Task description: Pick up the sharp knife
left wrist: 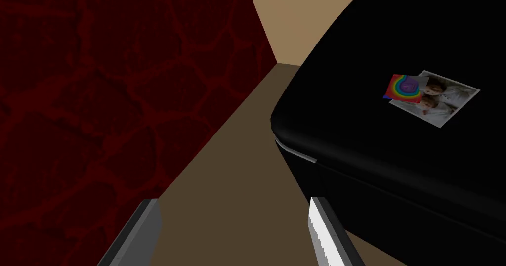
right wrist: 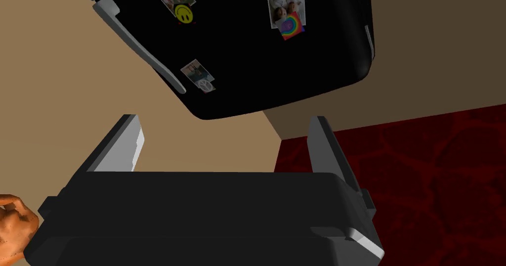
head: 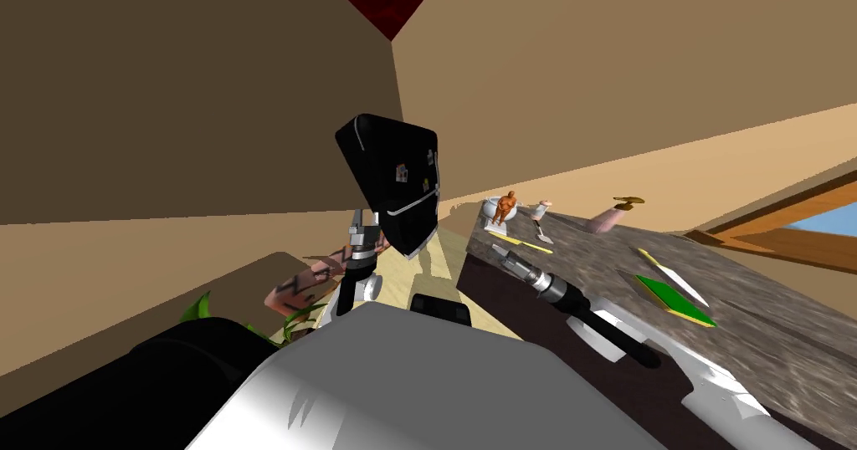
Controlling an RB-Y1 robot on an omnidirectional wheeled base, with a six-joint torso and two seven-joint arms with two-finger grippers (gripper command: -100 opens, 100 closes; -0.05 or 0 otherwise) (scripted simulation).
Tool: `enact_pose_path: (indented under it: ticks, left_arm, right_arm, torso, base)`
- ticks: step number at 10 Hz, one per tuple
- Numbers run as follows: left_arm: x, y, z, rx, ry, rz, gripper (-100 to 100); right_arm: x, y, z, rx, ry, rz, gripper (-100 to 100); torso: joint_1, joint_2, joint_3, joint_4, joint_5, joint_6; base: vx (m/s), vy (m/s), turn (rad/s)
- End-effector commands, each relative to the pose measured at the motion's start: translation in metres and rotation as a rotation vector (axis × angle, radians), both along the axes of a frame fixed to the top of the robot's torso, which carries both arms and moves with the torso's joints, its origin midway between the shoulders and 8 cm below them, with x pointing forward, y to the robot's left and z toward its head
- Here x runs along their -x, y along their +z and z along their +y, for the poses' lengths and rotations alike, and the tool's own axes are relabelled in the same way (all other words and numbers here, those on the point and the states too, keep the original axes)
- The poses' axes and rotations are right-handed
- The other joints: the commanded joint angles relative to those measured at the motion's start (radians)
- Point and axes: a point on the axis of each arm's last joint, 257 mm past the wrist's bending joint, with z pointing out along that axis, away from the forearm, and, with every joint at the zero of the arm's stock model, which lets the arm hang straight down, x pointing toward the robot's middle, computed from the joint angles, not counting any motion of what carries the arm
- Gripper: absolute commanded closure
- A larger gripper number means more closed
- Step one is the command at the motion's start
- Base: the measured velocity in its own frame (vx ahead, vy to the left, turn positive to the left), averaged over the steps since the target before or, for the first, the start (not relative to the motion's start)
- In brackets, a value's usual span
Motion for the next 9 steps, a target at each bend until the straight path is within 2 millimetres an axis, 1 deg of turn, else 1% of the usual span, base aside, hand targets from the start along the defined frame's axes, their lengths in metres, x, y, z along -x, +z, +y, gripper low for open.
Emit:
enact_pose_path:
  ticks: [1,2,3,4,5,6,7,8,9]
  left_arm:
    - [0.000,0.000,0.000,0.000,0.000,0.000,0]
    - [0.000,0.000,0.000,0.000,0.000,0.000,0]
    - [0.000,0.000,0.000,0.000,0.000,0.000,0]
    - [0.000,0.000,0.000,0.000,0.000,0.000,0]
    - [0.000,0.000,0.000,0.000,0.000,0.000,0]
    - [0.000,0.000,0.000,0.000,0.000,0.000,0]
    - [0.000,0.000,0.000,0.000,0.000,0.000,0]
    - [0.000,0.000,0.000,0.000,0.000,0.000,0]
    - [0.000,0.000,0.000,0.000,0.000,0.000,0]
  right_arm:
    - [0.004,-0.012,-0.012,0.059,0.014,0.021,-100]
    - [0.011,-0.032,-0.023,0.109,0.024,0.056,-100]
    - [0.011,-0.033,-0.029,0.139,0.030,0.061,-100]
    - [0.020,-0.053,-0.042,0.190,0.036,0.100,-100]
    - [0.020,-0.052,-0.047,0.214,0.043,0.103,-100]
    - [0.030,-0.071,-0.063,0.269,0.050,0.143,-100]
    - [0.031,-0.070,-0.069,0.300,0.058,0.146,-100]
    - [0.042,-0.087,-0.086,0.353,0.067,0.187,-100]
    - [0.042,-0.086,-0.093,0.380,0.072,0.190,-100]
  torso:
    - [0.000,0.000,0.000,0.000,0.000,0.000]
    - [-0.001,0.000,0.000,0.000,0.000,0.001]
    - [-0.001,0.000,0.000,0.000,0.000,0.000]
    - [-0.001,0.000,0.000,0.000,0.000,0.001]
    - [-0.001,0.000,0.000,0.000,0.000,0.000]
    - [-0.002,0.000,0.000,0.000,0.000,0.001]
    - [-0.001,0.000,0.000,0.000,0.000,0.000]
    - [-0.001,0.000,0.000,0.000,0.000,0.001]
    - [-0.002,0.000,0.000,0.000,0.000,0.000]
  base:
    - [0.029,0.034,0.104]
    - [0.032,0.037,0.238]
    - [0.031,0.025,0.093]
    - [0.041,0.029,0.208]
    - [0.038,0.020,0.099]
    - [0.044,0.027,0.223]
    - [0.037,0.019,0.099]
    - [0.037,0.021,0.194]
    - [0.027,0.008,0.115]
